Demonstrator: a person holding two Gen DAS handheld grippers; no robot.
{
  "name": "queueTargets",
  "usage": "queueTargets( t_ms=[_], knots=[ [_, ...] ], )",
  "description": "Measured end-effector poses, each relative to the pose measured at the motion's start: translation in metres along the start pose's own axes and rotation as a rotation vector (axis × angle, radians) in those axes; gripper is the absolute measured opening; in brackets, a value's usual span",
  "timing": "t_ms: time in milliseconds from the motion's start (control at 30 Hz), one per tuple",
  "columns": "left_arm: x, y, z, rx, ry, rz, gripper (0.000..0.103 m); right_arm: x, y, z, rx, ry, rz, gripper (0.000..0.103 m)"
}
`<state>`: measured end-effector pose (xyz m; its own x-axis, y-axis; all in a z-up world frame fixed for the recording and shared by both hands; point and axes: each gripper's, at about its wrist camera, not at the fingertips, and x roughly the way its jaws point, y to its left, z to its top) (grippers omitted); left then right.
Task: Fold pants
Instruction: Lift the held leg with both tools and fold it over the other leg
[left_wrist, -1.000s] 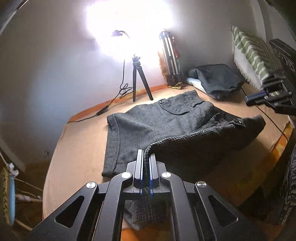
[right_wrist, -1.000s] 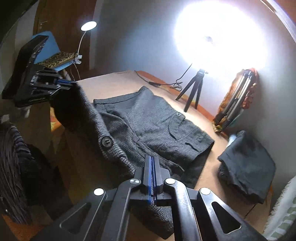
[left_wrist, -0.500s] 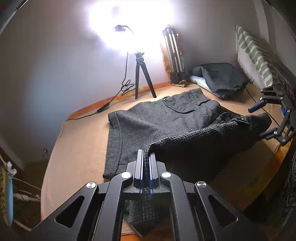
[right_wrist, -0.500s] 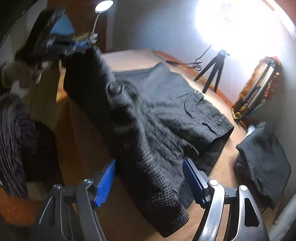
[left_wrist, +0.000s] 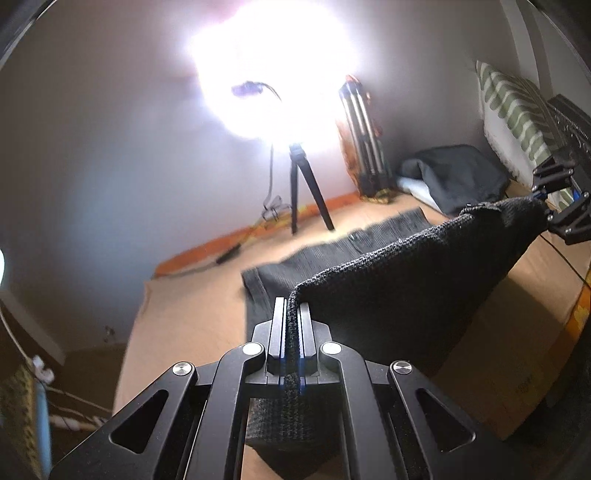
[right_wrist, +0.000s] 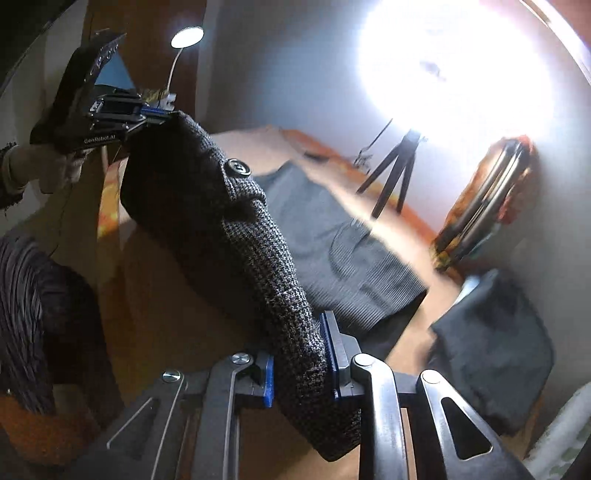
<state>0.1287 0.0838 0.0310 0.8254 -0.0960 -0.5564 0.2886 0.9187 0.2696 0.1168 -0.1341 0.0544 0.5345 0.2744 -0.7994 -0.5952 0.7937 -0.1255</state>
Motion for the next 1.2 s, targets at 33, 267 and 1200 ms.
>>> queueTargets(
  t_ms=[33,267,1200],
  knots=[
    [0.002,0.003,0.005,0.007,-0.008,0.008,0.003,-0.001,-0.002,0.006,-0.004,-0.007,-0.014,0.020],
    [0.036,0.022,0.041,0.026,-0.018,0.032,0.003,0.021,-0.029,0.038,0.014,-0.014,-0.076,0.020],
    [0.245,0.030,0.041,0.035,0.224,0.020,0.003,0.206,-0.129,0.046,0.176,0.191,-0.068,0.019]
  ],
)
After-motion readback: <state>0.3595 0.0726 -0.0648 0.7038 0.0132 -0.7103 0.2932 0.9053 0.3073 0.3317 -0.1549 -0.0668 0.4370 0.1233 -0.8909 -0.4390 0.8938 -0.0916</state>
